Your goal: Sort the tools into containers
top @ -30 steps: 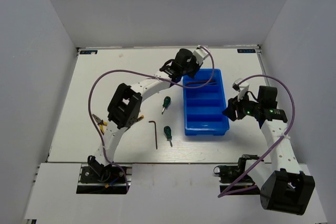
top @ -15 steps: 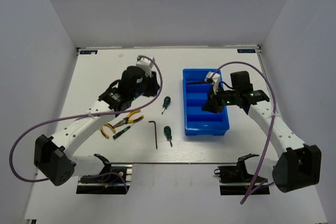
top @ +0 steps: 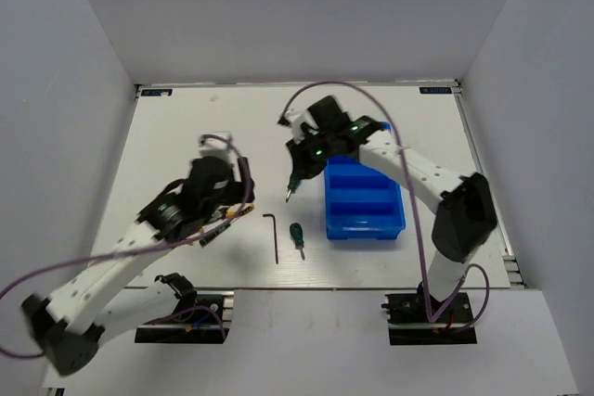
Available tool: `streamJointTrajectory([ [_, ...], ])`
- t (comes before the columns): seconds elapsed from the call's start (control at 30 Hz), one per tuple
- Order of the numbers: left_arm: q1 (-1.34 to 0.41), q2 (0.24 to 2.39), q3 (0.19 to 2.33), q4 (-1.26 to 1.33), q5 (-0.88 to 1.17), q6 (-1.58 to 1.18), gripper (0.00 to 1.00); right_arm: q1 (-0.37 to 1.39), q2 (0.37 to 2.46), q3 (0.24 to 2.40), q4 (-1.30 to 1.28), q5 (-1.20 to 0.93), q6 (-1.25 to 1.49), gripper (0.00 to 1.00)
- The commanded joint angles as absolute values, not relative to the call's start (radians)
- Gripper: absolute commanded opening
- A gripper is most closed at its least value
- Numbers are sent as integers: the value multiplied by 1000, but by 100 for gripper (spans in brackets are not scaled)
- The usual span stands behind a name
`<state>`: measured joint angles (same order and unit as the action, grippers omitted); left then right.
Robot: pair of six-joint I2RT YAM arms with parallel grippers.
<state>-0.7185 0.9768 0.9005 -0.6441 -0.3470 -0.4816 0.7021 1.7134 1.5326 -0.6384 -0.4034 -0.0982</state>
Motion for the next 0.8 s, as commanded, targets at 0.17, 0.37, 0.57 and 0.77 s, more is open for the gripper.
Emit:
streamJointTrajectory([
  [0.17, -709, 540, 795, -707, -864, -445, 92, 956, 1894, 1528, -661, -89, 218, 38],
  [0.37, -709, 328, 724, -566, -848, -336, 91, 1000, 1956, 1535, -672, -57, 293, 38],
  [0.57, -709, 290, 712, -554, -838, -327, 91, 1051, 2075, 1583, -670, -57, 324, 38],
  [0.77, -709, 299, 712, -554, -827, -318, 91, 1065, 2152, 1658, -678, -55, 348, 38],
])
